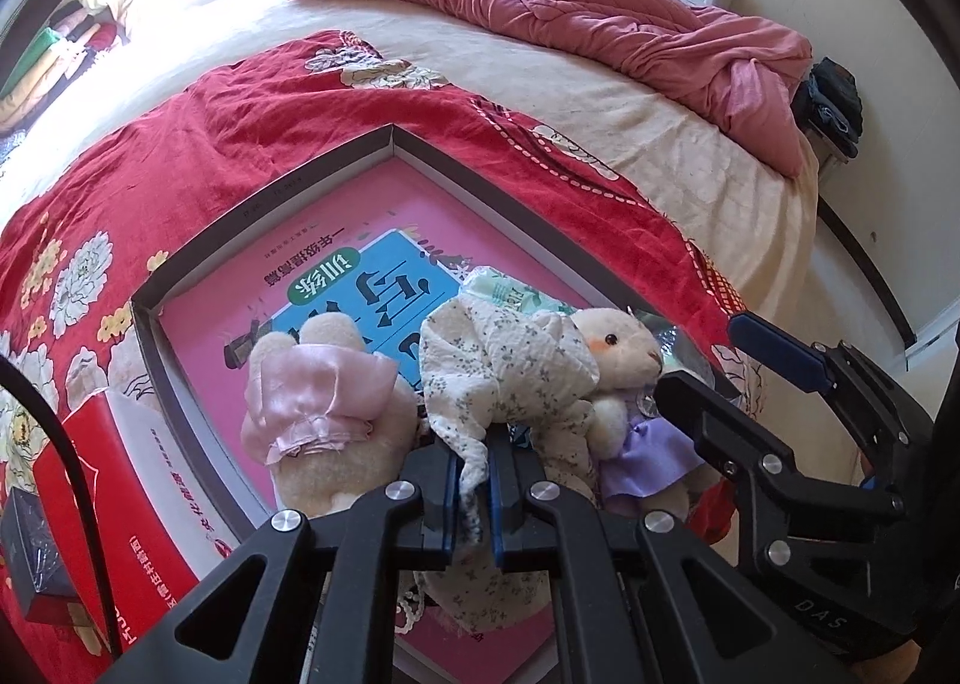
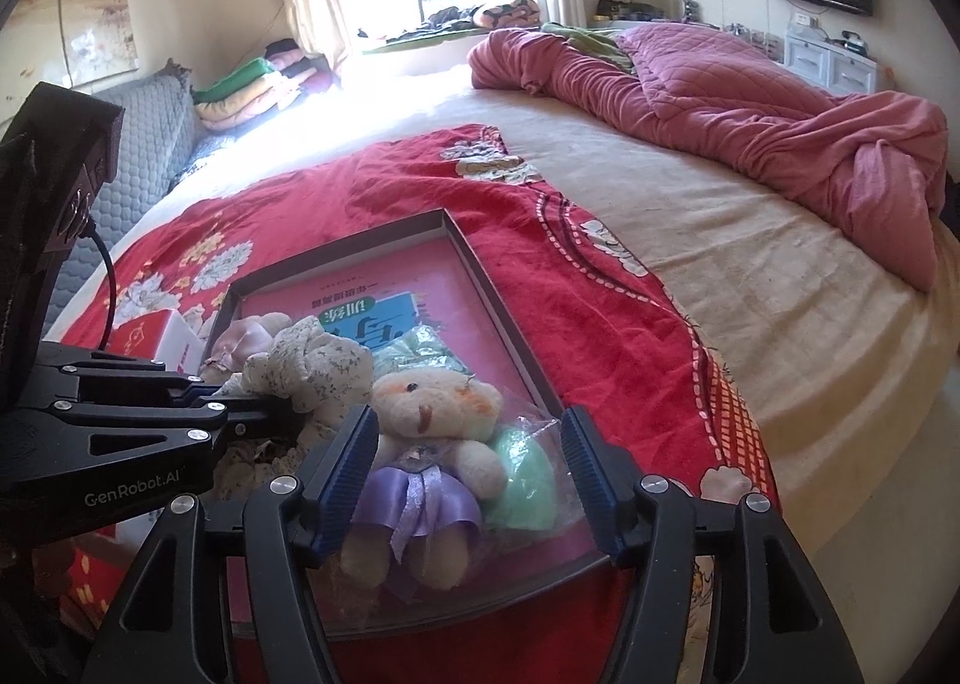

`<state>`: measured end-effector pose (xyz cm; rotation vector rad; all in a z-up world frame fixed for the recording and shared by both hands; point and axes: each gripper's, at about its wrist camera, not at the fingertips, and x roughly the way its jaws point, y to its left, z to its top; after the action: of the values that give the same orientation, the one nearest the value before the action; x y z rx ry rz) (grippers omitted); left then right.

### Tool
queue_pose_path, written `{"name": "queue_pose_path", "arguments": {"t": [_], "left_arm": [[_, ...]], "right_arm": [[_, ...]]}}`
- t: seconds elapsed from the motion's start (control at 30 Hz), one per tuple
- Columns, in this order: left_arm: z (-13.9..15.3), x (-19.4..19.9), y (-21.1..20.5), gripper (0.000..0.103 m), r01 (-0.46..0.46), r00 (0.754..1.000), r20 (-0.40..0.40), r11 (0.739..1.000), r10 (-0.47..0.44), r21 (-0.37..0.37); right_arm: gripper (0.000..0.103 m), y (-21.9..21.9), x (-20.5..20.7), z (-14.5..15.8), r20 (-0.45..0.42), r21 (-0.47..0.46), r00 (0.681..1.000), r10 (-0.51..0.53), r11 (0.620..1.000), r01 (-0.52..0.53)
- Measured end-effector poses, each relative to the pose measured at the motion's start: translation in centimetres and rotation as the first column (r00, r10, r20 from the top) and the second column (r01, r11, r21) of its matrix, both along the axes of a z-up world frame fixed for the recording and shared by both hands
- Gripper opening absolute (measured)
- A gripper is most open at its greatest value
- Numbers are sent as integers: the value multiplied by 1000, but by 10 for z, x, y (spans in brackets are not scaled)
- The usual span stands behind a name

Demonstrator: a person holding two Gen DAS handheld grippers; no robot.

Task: Organize soft objects
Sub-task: 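Lower the teddy bear and open the right tool while the left tool releases the scrunchie into the tray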

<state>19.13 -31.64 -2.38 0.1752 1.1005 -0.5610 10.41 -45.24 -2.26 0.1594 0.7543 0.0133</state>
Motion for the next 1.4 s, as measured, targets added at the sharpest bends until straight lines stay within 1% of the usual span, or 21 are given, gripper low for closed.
{"name": "queue_pose_path", "arguments": {"t": [0.07, 0.17, 0.3, 0.4, 0.47, 0.53, 0.7, 0.77, 0.87, 0.97, 1.0, 1.07, 1.17, 1.27, 1.4], "left_arm": [[0, 2, 1, 11, -7, 1000, -7, 1000, 7, -2], [-1, 2, 1, 17, -8, 1000, -4, 1000, 8, 8], [-1, 2, 4, 20, -17, 1000, -10, 1000, 17, -4], [0, 2, 3, 25, -16, 1000, -1, 1000, 16, 3], [1, 1, 2, 30, -12, 1000, 7, 1000, 11, 9], [2, 0, 2, 33, -6, 1000, 10, 1000, 6, 11], [1, -1, 2, 37, -7, 1000, 6, 1000, 7, 15], [1, -2, 3, 42, -11, 1000, 0, 1000, 11, 9], [1, -3, 4, 47, -16, 1000, 2, 1000, 16, 13], [2, -5, 6, 48, -17, 1000, 0, 1000, 17, 14], [3, -5, 7, 49, -17, 1000, 0, 1000, 17, 11], [6, -7, 10, 56, -14, 1000, 0, 1000, 14, -2], [14, -13, 19, 63, -15, 1000, 16, 999, 16, -32], [23, -19, 28, 66, -24, 999, 36, 999, 26, -45], [38, -28, 45, 70, -48, 996, 71, 997, 52, -63]], "right_arm": [[66, -3, -1, 1, 7, 4, 1000, -12, 1000, 12], [70, -2, -1, 1, 7, 9, 1000, -11, 1000, 11], [71, 3, 0, 0, -6, -20, 1000, -3, 1000, 3], [71, 5, 0, 0, -7, -51, 1000, -9, 999, 9], [72, 4, 0, 0, -9, -58, 1000, -21, 998, 21], [74, 2, 0, 0, -16, -58, 999, -36, 998, 35], [75, -6, 0, -4, -49, -22, 995, -90, 996, 89], [75, -11, -1, -5, -57, 17, 992, -109, 994, 110], [75, -16, -3, -5, -64, 64, 989, -131, 989, 135], [75, -15, -4, -2, -69, 63, 988, -141, 987, 145], [75, -14, -5, -2, -72, 57, 986, -147, 987, 152], [76, -13, -6, 0, -77, 58, 985, -155, 986, 159], [76, -9, -7, 3, -82, 49, 982, -172, 983, 176], [76, 0, -8, 9, -81, 25, 981, -177, 983, 180], [76, 16, -13, 24, -63, 27, 982, -178, 983, 180]]}}
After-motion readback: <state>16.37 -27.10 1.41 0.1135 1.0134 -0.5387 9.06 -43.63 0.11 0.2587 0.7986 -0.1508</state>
